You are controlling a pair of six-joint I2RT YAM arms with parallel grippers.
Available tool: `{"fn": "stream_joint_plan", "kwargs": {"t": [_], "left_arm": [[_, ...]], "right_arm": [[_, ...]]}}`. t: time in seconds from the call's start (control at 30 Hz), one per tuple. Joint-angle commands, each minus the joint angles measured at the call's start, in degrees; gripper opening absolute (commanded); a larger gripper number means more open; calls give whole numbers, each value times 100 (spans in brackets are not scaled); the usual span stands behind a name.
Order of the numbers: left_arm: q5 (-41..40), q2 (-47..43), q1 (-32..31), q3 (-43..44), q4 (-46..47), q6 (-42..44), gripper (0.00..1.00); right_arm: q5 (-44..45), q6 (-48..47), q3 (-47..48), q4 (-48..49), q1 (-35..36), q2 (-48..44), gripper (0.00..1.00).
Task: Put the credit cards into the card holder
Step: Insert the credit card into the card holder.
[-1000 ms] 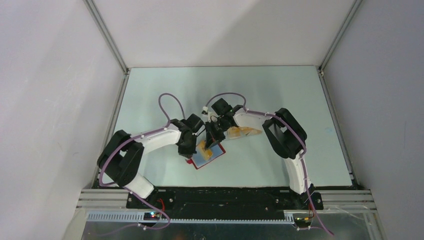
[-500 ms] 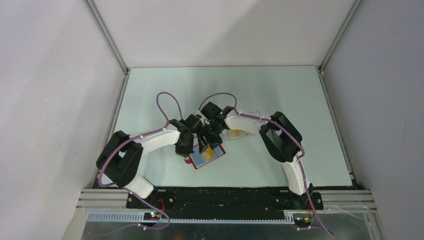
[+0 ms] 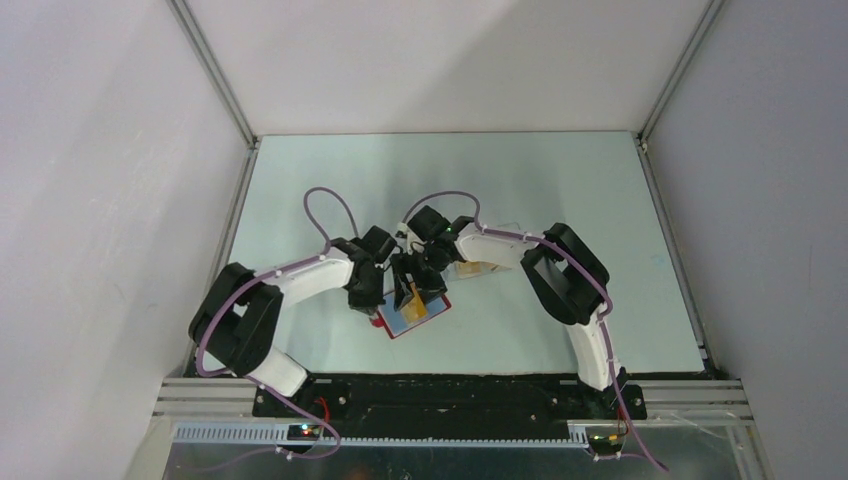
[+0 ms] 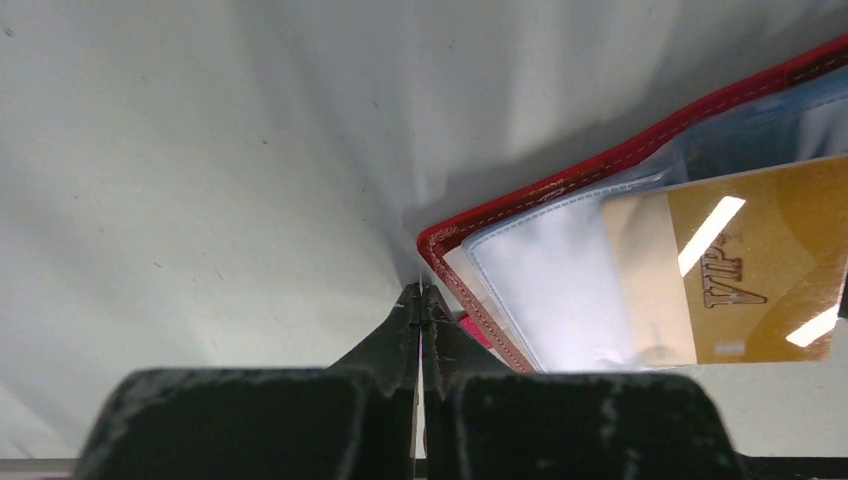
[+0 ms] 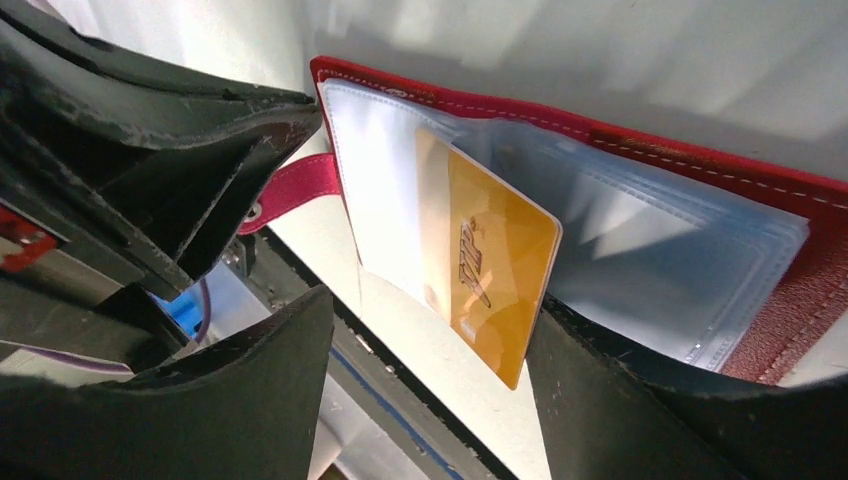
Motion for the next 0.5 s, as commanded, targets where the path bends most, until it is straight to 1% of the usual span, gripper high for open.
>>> {"fn": "stream_joint_plan", "kwargs": {"t": [0.0,0.07,0.13,0.27,0.37,0.47], "left_arm": [[375,13,148,-128,319,-20,0],[417,101,200,-141,329,-15,0],[429,171,227,-136,326,-14,0],[432,266,232,-102,332,3,0],[412,289,248,-72,329,16,0],[419,360,272,5,326,33,0]], "right_arm": [[-463,227,-132,97,21,22,72],[-105,120,-110,-150,39,-5,75],[572,-9,-81,-432,57,-97,78],[1237,-216,46,-797,55,-114,81],[1406,-329,245,-963,67,-9,81],[1318,-485,540,-1041,150,187,81]]}}
